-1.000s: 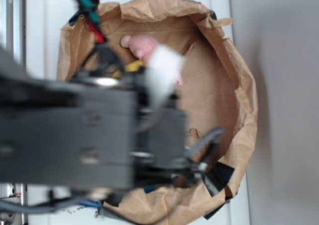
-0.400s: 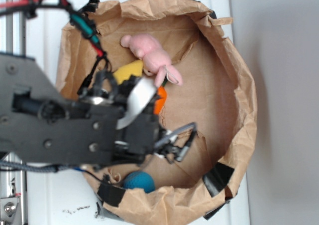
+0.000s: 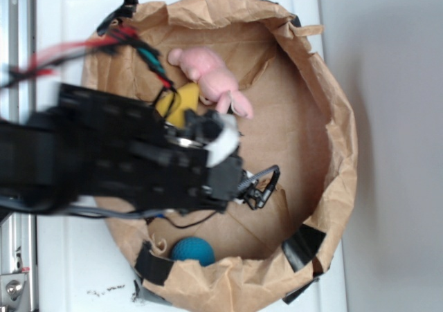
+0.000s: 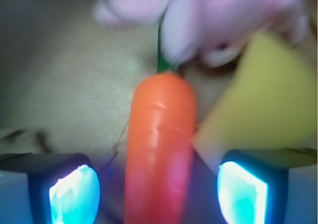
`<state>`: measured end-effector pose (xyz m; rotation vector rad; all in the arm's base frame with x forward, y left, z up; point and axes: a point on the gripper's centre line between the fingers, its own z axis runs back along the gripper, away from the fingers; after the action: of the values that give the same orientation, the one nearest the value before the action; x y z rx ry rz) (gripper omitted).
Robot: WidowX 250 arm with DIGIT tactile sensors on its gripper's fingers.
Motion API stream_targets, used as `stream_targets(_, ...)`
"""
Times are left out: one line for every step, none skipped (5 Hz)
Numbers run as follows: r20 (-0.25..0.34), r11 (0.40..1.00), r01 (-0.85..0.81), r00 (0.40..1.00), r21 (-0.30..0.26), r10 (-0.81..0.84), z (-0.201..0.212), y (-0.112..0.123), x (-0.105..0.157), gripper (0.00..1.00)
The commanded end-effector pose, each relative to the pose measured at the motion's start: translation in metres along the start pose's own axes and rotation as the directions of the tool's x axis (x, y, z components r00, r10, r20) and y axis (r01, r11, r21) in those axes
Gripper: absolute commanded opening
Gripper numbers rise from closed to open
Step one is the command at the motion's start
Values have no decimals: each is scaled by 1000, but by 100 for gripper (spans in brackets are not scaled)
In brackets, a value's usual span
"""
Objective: Grab the carrot.
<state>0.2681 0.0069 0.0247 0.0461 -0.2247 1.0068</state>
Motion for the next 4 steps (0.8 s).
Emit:
stream_targets(8,999,-21,1000,-31,22,10,-13,14,0)
stream_targets(-57,995,4,998,-95,-9,49,-8,10,0)
stream_targets(-92,987,27,995,-160,-42,100,-5,12,0)
stream_targets(-63,987,43,997,-154,-53,139,-9,16,0)
